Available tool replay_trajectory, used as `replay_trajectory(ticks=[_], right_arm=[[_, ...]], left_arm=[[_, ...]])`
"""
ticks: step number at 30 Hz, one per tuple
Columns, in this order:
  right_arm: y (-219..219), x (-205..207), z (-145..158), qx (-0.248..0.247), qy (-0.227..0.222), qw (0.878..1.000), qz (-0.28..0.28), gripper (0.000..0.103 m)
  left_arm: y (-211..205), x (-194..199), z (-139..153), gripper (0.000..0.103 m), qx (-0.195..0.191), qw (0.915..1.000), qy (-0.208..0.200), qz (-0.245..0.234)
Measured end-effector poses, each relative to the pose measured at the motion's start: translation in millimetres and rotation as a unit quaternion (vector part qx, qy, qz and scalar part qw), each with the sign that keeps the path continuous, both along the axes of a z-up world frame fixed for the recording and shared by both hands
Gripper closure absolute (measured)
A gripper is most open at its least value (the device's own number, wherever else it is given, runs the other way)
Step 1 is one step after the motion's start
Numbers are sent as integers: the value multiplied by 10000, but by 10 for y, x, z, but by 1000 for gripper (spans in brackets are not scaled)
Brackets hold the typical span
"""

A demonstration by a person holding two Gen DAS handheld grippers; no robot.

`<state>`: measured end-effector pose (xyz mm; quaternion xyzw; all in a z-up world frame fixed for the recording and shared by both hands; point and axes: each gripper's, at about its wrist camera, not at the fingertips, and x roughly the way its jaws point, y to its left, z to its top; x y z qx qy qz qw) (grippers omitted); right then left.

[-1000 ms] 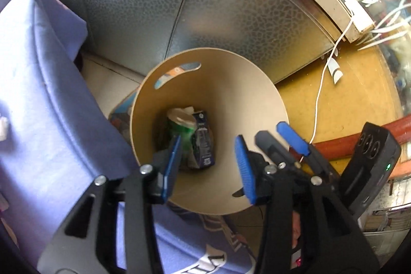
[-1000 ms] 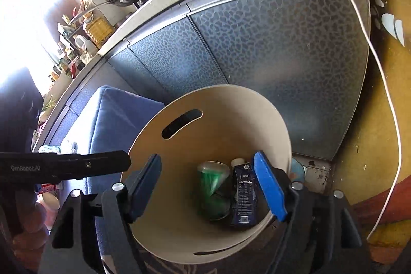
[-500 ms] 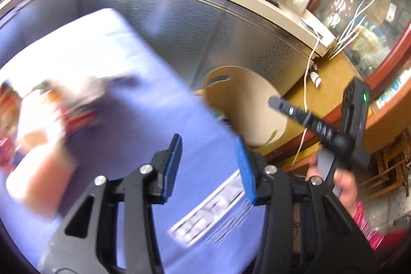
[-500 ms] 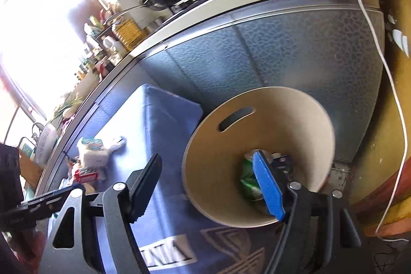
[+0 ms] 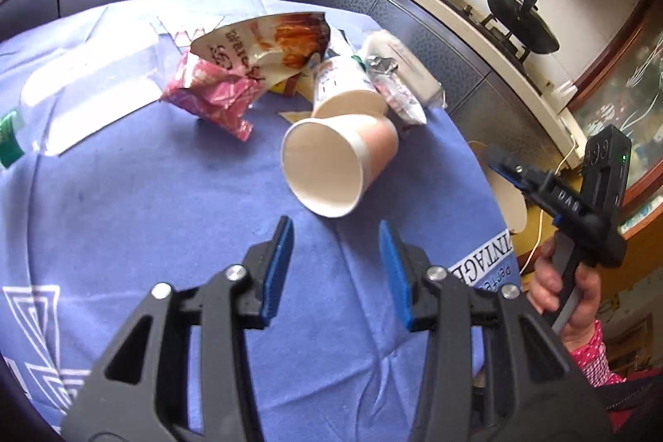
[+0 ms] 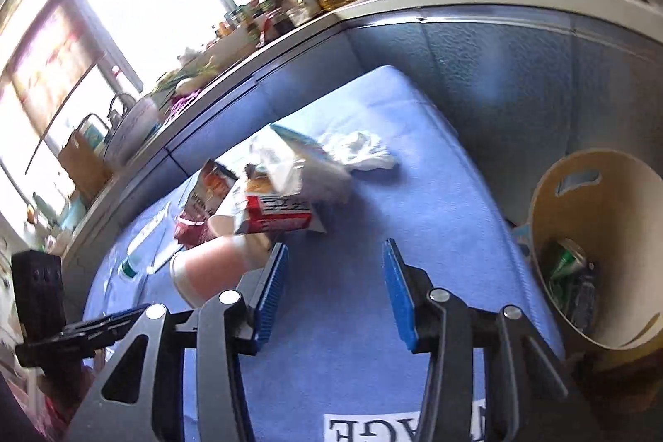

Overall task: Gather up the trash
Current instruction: 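Grasp the pink paper cup with the left gripper while the right grasps a red snack wrapper, then carry the cup and wrapper to the beige bin and release both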

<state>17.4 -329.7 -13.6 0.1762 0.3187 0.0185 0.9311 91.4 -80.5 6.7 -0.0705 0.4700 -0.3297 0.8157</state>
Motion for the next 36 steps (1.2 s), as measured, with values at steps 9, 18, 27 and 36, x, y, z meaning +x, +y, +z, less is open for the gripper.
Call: replay_trajectory(ticks=[9, 18, 27, 36], right_arm=[[736, 330, 46, -1406, -138, 9882, 598, 59], [748, 617, -111, -1701, -14, 9830, 690, 89], [553, 210, 141, -523, -411, 9947, 787, 92], [59, -378, 450, 601, -968, 9926, 413, 92]], left_arm=[[-230, 82, -5, 62, -34, 9995, -97, -291], [-397, 252, -73, 74, 49, 9995, -127, -276], [-271, 166, 17, 100, -128, 9995, -108, -282], [-200, -162, 495, 101, -557, 9956, -447, -604]])
